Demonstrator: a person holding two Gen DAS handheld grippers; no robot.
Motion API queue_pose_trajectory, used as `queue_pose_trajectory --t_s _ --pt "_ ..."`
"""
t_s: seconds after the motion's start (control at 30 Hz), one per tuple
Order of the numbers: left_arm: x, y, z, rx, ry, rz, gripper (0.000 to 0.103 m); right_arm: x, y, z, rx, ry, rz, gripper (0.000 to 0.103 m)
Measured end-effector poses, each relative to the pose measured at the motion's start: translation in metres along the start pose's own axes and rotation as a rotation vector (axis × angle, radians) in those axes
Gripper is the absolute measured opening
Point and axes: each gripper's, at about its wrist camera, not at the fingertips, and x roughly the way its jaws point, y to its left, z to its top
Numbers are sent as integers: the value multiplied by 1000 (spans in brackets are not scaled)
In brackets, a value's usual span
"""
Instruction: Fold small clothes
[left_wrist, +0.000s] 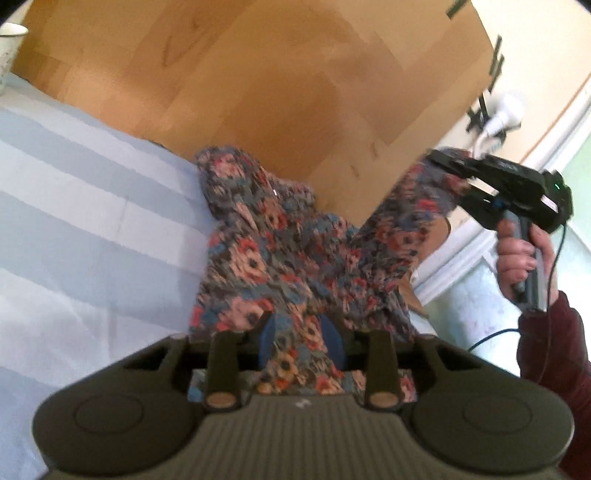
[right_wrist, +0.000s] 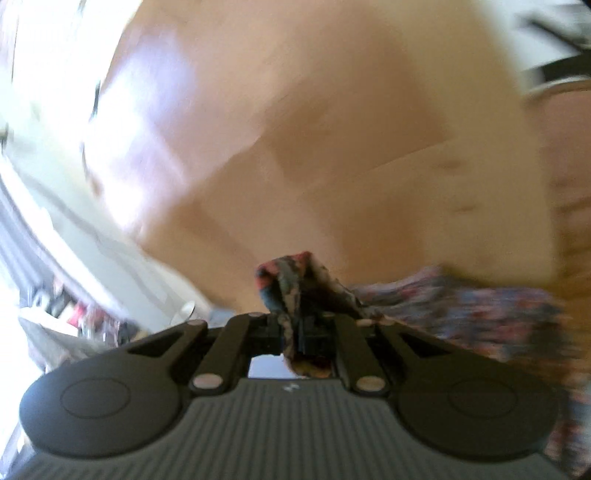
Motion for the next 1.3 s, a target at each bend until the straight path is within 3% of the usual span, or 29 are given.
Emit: queue_pose_trajectory --t_s 0.17,0.27,0.33,0.43,0.57,0.7,0.8,0.97,1.0,1.03,1.07,1.17,1.3 --pt "-13 17 14 -37 -77 -2 37 83 48 -11 11 110 125 10" --pt "-18 25 16 -46 -90 3 37 106 66 -12 11 114 235 9" --pt "-19 30 19 -49 -95 8 39 104 65 -19 -21 118 259 10" --pt "-18 31 23 -38 -96 18 42 105 38 -25 -5 170 228 10" --pt "-6 24 39 -3 -72 45 42 86 -29 -38 122 201 132 11" --pt "31 5 59 47 -24 53 44 68 -82 -61 214 205 30 12" --pt "69 -10 70 68 27 45 53 68 -103 -78 257 219 -15 13" --pt "130 -20 74 45 118 39 65 72 -98 -83 239 212 15 13" --pt "139 -20 75 46 119 57 55 74 -96 -81 225 212 17 13" --pt "144 -19 74 53 113 90 14 77 -93 -81 211 211 13 13" --pt "149 -17 73 78 117 137 6 77 -99 -81 196 208 5 13" --pt "151 -10 64 186 134 263 4 82 -100 -85 163 189 -36 12" --pt "143 -15 49 309 140 323 5 85 -114 -95 200 182 -31 11"
